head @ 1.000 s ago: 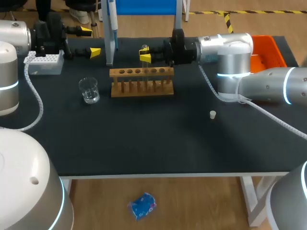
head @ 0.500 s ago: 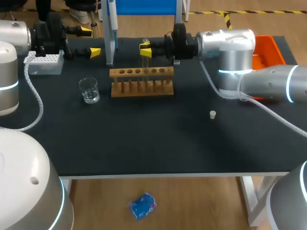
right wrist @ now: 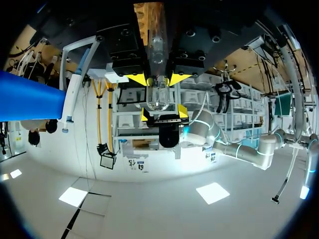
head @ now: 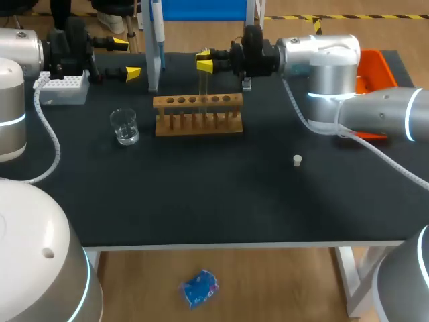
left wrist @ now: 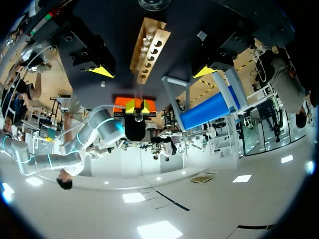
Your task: Invert the test tube, pick up the pipette, mount the tip to pipette, aspirate from beaker and dispense into the tube, eject the tip, return the pipette, and cap with the stopper.
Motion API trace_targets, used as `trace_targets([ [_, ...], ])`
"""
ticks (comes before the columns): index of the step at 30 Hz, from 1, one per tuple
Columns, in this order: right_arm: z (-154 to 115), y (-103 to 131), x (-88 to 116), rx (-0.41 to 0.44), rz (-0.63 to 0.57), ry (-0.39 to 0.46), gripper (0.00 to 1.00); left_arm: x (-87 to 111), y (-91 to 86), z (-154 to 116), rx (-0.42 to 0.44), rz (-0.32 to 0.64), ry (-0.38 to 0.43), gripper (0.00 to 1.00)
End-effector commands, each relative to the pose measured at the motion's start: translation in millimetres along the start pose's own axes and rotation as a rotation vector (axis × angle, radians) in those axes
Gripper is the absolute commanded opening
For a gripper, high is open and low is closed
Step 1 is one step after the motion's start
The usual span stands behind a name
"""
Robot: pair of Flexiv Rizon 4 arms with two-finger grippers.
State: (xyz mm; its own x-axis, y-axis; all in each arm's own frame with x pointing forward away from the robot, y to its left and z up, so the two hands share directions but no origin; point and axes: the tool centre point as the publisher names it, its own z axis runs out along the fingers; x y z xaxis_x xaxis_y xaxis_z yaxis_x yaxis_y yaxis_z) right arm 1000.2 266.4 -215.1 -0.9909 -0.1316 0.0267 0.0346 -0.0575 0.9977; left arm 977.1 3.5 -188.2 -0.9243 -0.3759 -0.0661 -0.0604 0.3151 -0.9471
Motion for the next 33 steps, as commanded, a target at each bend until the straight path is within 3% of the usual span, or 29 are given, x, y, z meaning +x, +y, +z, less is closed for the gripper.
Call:
trace_targets([
  [1, 1, 9, 4, 0.008, -0.003, -0.004, 0.00, -0.4, -0.5, -1, -0.003, -0.001, 0.004, 1.00],
  [7, 1, 21, 9, 0.013, -0.013, 0.002, 0.00, -0.4, -0.5, -1, -0.003, -0.001, 0.004, 1.00],
  [11, -1, 33, 11, 0.058, -0.016, -0.017, 0.00, -0.4, -0.5, -1, -0.003, -0.001, 0.004, 1.00],
  [15, -4, 51, 17, 0.095, 0.036, -0.069, 0.00, -0.4, -0.5, -1, -0.003, -0.001, 0.004, 1.00],
  [17, -5, 64, 23, 0.074, 0.066, -0.064, 0.00, -0.4, -0.5, -1, -0.003, -0.001, 0.004, 1.00],
  [33, -5, 64, 23, 0.074, 0.066, -0.064, 0.00, -0.4, -0.5, -1, -0.003, -0.001, 0.004, 1.00],
])
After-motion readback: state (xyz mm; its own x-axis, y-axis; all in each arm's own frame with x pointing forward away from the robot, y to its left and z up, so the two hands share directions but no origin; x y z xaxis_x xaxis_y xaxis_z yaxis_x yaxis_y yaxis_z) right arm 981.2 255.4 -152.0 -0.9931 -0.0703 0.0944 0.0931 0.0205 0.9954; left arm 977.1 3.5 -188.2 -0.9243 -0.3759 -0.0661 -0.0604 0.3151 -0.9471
